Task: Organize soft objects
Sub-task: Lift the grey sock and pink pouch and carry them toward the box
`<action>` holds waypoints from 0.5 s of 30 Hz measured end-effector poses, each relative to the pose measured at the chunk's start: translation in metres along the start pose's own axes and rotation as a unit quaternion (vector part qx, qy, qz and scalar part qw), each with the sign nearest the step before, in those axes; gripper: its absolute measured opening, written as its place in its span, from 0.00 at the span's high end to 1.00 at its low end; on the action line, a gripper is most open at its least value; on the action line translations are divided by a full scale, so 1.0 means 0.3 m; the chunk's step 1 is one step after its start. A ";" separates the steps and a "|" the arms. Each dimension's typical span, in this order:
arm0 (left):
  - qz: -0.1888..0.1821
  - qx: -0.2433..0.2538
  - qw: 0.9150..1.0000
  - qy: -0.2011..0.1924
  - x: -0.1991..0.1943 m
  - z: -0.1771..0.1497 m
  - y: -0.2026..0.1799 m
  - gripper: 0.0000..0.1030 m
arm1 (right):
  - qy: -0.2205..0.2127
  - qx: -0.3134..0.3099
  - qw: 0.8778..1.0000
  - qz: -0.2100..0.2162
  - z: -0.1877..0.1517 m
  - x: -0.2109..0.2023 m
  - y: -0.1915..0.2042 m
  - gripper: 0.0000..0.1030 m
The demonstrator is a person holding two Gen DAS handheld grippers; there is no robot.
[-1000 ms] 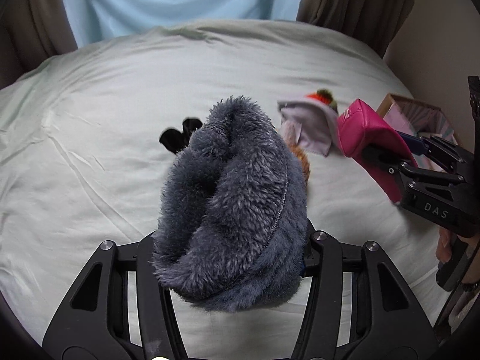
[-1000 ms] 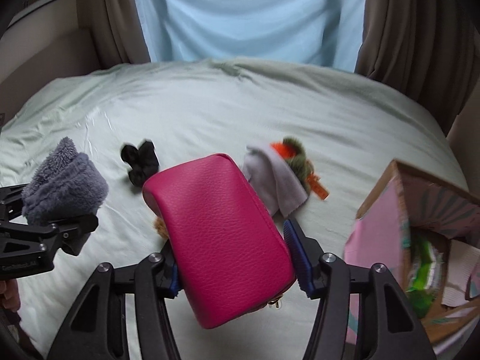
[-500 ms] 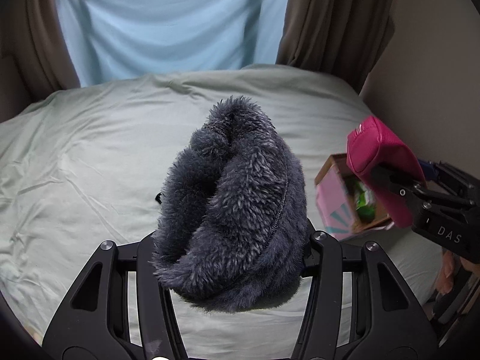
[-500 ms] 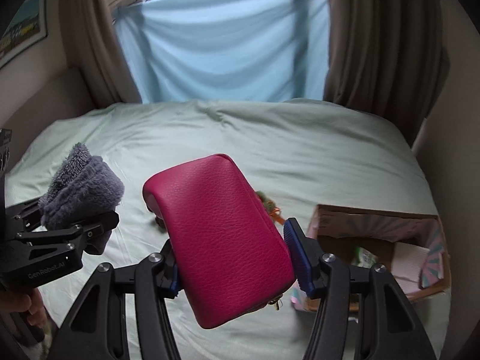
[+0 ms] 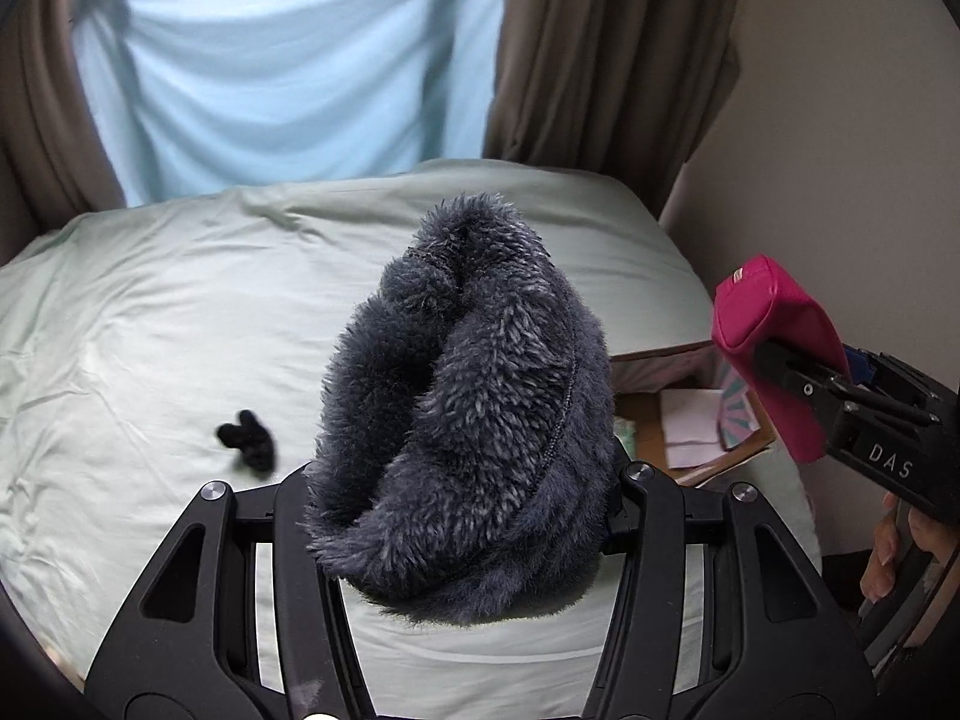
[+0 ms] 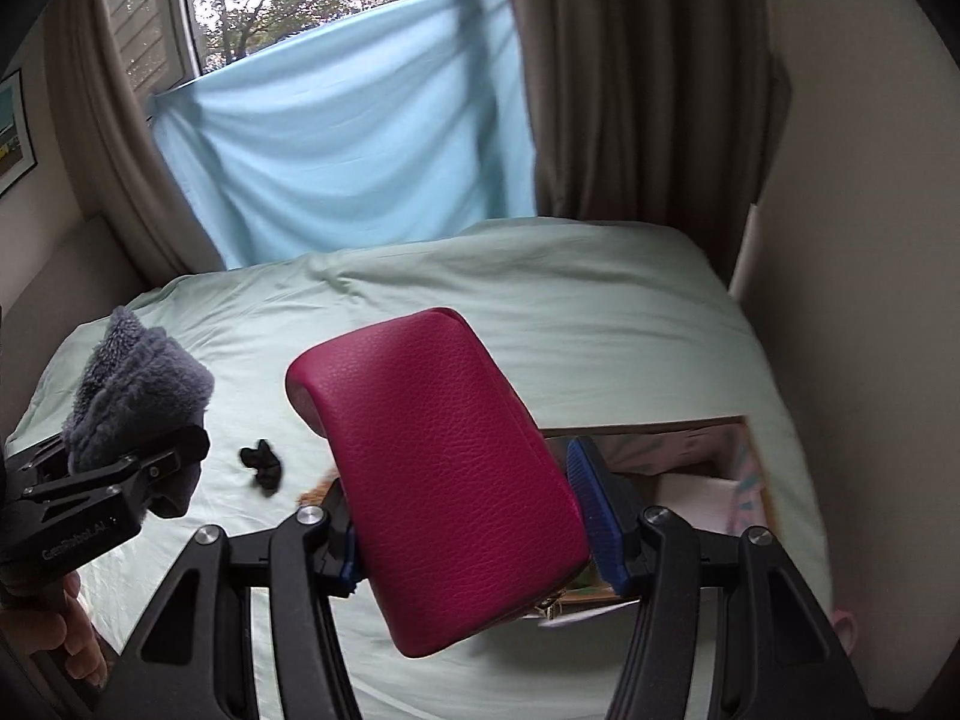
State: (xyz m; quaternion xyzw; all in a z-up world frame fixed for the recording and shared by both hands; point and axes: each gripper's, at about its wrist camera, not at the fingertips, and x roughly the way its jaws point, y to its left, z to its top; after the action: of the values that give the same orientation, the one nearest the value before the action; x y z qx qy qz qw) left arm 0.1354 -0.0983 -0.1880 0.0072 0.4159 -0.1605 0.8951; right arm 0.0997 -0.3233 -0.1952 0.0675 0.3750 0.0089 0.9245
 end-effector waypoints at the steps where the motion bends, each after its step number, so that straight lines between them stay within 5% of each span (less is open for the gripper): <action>1: 0.000 0.000 1.000 0.000 0.009 0.007 -0.023 0.53 | 0.001 0.002 1.000 -0.001 0.006 -0.009 -0.029 0.48; 15: -0.026 0.017 0.998 0.061 0.344 0.044 -0.443 0.53 | 0.074 0.045 0.996 -0.034 0.017 0.130 -0.461 0.48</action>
State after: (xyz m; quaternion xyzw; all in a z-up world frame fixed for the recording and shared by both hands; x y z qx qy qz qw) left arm 0.1683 -0.2552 -0.2403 0.0219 0.4670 -0.1900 0.8633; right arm 0.1266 -0.4584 -0.2368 0.0955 0.4449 -0.0345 0.8898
